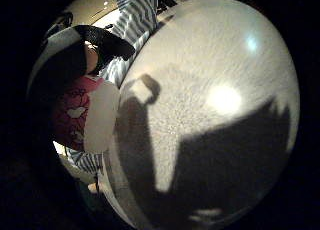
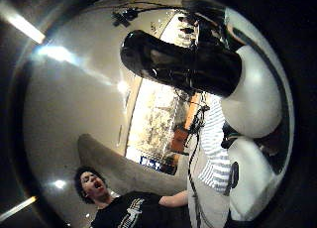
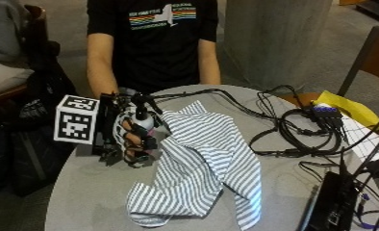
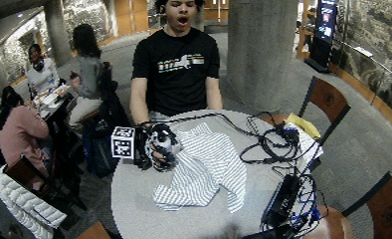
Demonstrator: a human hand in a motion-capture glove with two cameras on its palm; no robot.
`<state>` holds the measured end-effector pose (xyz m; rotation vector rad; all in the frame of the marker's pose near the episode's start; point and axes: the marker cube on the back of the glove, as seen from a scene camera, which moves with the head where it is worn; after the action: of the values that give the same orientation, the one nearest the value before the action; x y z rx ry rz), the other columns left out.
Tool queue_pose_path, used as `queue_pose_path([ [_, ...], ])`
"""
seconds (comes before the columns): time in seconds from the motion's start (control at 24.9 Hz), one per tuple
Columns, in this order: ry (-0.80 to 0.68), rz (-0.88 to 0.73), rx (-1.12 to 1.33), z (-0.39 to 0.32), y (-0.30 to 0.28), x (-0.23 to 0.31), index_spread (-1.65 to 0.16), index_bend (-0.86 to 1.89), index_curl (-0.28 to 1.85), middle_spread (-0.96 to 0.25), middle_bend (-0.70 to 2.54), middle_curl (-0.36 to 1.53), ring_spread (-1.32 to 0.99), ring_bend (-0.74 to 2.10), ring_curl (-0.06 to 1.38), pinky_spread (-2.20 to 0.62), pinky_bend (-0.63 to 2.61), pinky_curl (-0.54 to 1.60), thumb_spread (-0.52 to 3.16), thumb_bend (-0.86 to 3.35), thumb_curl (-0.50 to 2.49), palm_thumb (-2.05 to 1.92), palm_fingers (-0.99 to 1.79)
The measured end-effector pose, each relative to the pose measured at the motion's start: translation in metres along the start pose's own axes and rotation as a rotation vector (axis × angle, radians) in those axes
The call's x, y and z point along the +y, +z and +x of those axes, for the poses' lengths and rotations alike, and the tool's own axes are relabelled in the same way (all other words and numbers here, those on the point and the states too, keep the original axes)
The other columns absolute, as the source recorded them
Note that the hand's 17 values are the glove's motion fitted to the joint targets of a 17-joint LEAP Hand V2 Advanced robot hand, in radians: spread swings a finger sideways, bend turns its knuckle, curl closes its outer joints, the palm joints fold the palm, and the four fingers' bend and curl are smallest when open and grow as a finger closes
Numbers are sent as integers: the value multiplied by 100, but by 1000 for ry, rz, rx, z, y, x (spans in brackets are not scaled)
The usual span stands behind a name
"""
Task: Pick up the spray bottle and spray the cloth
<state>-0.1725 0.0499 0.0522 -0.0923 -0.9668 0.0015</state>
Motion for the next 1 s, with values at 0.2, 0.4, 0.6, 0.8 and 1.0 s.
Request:
queue_pose_path([
  [0.2, 17, 19, 213, -19, -17, -11, -24, 12, 19, -6, 41, 46, -8, 63, 41, 10, 46, 35, 63, 2, 55, 115, 89],
  [0.4, 41, -19, 402, -30, -30, -22, -23, 11, 21, -6, 38, 47, -8, 62, 41, 7, 45, 35, 60, 0, 57, 117, 91],
  [0.6, 17, -78, 585, -39, -37, -23, -22, 10, 21, -6, 39, 48, -8, 60, 41, 5, 44, 35, 57, -2, 59, 117, 93],
  [0.8, -18, -124, 807, -50, -39, -27, -22, 10, 21, -7, 37, 48, -8, 60, 42, 4, 44, 35, 55, -2, 61, 117, 94],
  [1.0, -53, -152, 904, -66, -37, -29, -22, 9, 21, -7, 36, 49, -8, 59, 42, 3, 43, 35, 54, -2, 62, 117, 94],
])
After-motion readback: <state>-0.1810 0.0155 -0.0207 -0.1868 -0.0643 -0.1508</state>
